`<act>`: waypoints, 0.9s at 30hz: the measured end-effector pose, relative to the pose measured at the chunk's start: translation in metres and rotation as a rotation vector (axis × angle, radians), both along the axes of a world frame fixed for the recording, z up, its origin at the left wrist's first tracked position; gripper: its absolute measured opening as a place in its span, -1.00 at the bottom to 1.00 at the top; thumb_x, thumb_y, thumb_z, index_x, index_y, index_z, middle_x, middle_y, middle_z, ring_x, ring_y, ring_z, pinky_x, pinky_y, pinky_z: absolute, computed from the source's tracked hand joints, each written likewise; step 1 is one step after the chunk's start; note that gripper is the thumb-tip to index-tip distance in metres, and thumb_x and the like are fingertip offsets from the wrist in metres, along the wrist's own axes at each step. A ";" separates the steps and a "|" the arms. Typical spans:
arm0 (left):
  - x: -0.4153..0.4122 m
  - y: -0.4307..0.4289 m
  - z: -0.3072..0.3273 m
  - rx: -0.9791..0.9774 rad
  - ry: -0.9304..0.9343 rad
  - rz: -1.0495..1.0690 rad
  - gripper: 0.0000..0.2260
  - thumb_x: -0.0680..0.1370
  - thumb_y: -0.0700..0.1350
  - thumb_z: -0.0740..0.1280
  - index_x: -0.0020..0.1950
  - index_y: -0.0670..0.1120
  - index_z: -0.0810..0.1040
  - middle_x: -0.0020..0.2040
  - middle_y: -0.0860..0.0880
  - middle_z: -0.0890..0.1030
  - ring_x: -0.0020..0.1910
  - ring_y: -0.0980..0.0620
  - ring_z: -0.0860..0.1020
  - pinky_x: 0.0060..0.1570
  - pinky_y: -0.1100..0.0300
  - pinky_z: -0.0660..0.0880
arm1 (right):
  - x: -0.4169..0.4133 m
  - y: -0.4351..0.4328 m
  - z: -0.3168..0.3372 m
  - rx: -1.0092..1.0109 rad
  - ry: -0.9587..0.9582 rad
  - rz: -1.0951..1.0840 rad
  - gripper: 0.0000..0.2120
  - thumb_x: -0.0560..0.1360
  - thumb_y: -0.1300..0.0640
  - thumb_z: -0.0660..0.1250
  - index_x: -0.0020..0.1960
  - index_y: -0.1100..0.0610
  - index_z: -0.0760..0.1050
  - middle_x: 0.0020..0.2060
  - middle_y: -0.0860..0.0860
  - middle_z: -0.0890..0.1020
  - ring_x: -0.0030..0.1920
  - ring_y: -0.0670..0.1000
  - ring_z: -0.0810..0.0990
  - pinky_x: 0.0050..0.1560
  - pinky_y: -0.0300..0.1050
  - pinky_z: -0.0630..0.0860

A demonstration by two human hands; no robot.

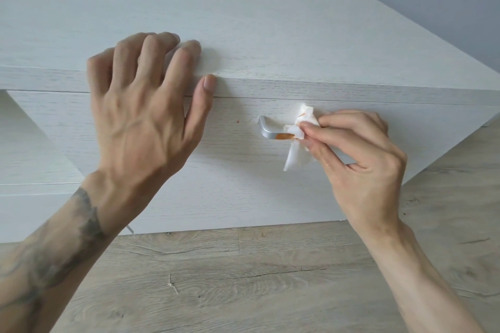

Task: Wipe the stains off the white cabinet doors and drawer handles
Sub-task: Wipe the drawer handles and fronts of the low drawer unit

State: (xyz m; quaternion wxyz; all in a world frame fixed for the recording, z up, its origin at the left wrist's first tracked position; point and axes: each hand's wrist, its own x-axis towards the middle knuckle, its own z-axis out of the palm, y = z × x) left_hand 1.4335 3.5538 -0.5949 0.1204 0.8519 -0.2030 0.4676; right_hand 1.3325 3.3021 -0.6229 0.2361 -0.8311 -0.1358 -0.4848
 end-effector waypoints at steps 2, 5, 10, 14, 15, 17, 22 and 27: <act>0.000 -0.001 -0.001 -0.013 -0.009 0.003 -0.60 0.78 0.12 0.07 0.41 -0.08 0.53 0.33 -0.11 0.56 0.29 -0.18 0.42 0.22 -0.10 0.22 | 0.004 0.013 -0.002 0.007 -0.010 -0.002 -0.90 0.58 0.19 0.54 0.06 0.21 0.75 -0.06 0.08 0.71 -0.03 0.09 0.65 0.04 0.11 0.54; 0.000 -0.001 -0.002 -0.009 -0.005 0.004 -0.59 0.78 0.12 0.07 0.42 -0.09 0.52 0.33 -0.12 0.55 0.27 -0.17 0.39 0.24 -0.11 0.22 | 0.014 0.026 0.001 -0.030 -0.019 0.063 -0.91 0.57 0.17 0.55 0.04 0.18 0.76 -0.08 0.05 0.72 -0.06 0.07 0.65 0.02 0.08 0.50; -0.002 0.002 -0.003 0.014 -0.007 0.009 -0.60 0.77 0.11 0.10 0.41 -0.12 0.51 0.32 -0.15 0.54 0.26 -0.17 0.38 0.29 -0.11 0.23 | 0.005 0.019 -0.005 0.030 -0.009 -0.007 -0.91 0.58 0.22 0.54 0.06 0.22 0.75 -0.05 0.10 0.70 -0.03 0.13 0.64 0.02 0.19 0.53; -0.001 0.000 -0.008 0.016 -0.006 0.024 -0.59 0.76 0.11 0.11 0.43 -0.13 0.50 0.34 -0.17 0.52 0.31 -0.20 0.41 0.39 -0.13 0.21 | 0.019 0.039 0.002 -0.031 -0.015 0.059 -0.93 0.60 0.18 0.52 0.03 0.16 0.77 -0.09 0.09 0.69 -0.05 0.11 0.64 -0.01 0.21 0.51; -0.001 0.000 -0.009 0.016 -0.003 0.027 -0.58 0.76 0.12 0.12 0.44 -0.13 0.49 0.35 -0.18 0.52 0.33 -0.22 0.42 0.41 -0.14 0.21 | 0.018 0.037 0.004 -0.049 -0.022 0.055 -0.93 0.60 0.18 0.53 0.03 0.16 0.77 -0.09 0.08 0.70 -0.06 0.10 0.65 -0.01 0.20 0.50; -0.001 0.000 -0.011 0.016 -0.004 0.029 -0.58 0.75 0.12 0.13 0.45 -0.14 0.49 0.37 -0.18 0.51 0.35 -0.24 0.43 0.43 -0.16 0.22 | 0.010 0.030 0.002 -0.057 -0.038 -0.007 -0.94 0.58 0.18 0.54 0.02 0.16 0.77 -0.08 0.07 0.71 -0.05 0.10 0.65 0.02 0.17 0.49; -0.001 0.000 -0.012 0.015 -0.012 0.029 -0.57 0.75 0.12 0.13 0.45 -0.14 0.50 0.37 -0.19 0.52 0.36 -0.25 0.45 0.45 -0.16 0.23 | 0.013 0.040 0.003 -0.067 -0.044 -0.055 -0.95 0.59 0.17 0.54 -0.02 0.13 0.77 -0.08 0.04 0.72 -0.08 0.09 0.67 0.09 0.09 0.41; -0.002 0.000 -0.012 0.013 -0.012 0.028 -0.57 0.76 0.12 0.13 0.45 -0.14 0.50 0.37 -0.18 0.52 0.37 -0.24 0.45 0.45 -0.15 0.22 | 0.010 0.043 0.002 -0.086 -0.063 -0.086 -0.96 0.58 0.22 0.54 -0.02 0.16 0.78 -0.11 0.05 0.71 -0.09 0.10 0.68 0.08 0.06 0.44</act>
